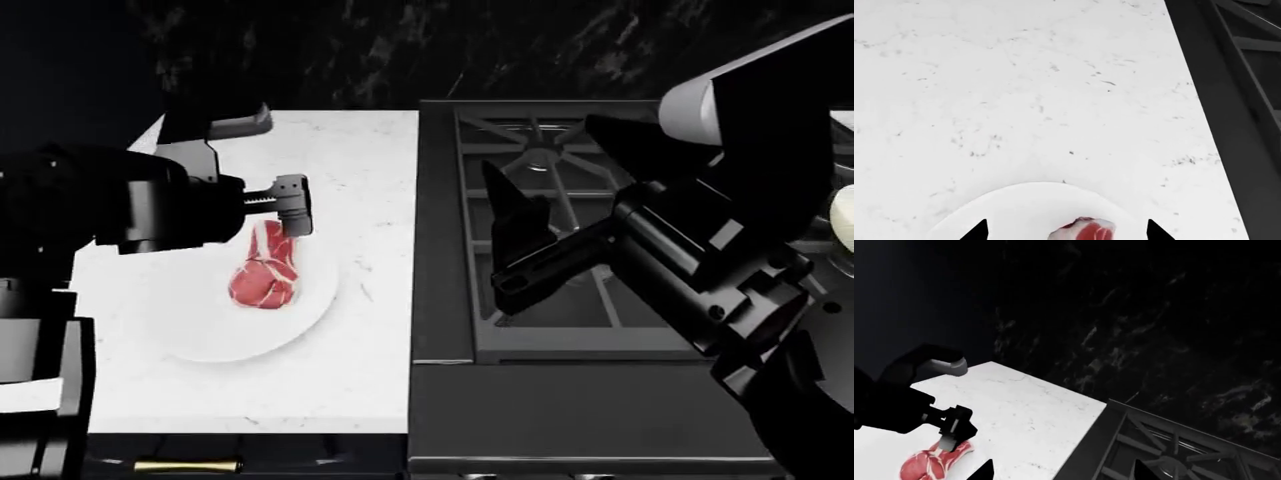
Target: Frozen meat rests on a plate on the counter. Retrieve the meat and place it in a pot on a burner. Then turn the burner on.
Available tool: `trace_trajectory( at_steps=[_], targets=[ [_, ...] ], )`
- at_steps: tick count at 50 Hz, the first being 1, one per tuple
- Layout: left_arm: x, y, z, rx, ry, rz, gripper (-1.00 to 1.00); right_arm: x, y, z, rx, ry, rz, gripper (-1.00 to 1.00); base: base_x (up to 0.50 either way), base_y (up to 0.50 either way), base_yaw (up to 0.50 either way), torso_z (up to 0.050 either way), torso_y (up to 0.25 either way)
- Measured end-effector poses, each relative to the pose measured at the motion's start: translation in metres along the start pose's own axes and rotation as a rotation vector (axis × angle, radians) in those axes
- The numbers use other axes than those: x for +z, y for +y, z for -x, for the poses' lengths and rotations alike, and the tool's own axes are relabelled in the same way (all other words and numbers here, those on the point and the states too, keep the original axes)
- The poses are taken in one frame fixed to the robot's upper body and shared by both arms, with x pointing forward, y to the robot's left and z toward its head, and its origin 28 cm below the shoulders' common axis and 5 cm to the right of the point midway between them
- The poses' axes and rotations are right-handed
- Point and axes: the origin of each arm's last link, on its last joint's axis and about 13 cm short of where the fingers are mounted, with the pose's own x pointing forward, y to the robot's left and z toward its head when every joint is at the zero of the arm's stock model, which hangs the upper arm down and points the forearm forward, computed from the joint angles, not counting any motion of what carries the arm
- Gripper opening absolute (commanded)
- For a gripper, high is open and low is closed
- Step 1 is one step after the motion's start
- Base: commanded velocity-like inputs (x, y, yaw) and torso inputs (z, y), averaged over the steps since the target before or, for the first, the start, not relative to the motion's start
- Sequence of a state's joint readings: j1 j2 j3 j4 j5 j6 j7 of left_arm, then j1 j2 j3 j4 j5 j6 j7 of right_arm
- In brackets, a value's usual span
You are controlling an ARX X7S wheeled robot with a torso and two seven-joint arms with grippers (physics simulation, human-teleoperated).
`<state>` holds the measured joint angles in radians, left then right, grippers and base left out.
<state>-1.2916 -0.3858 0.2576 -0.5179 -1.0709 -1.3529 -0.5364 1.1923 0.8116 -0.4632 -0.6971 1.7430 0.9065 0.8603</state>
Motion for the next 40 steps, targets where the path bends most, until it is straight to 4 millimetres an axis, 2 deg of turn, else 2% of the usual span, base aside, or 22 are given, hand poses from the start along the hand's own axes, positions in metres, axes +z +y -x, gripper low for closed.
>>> trace_trajectory(
  at_steps=[40],
  targets=[
    [-0.024, -0.003, -0.012, -0.033, 0.092, -0.044, 1.0, -0.006, -0.004, -0.002, -0.006, 0.001, -0.006, 1.0, 0.0, 0.0, 0.0, 0.0, 0.0]
  ],
)
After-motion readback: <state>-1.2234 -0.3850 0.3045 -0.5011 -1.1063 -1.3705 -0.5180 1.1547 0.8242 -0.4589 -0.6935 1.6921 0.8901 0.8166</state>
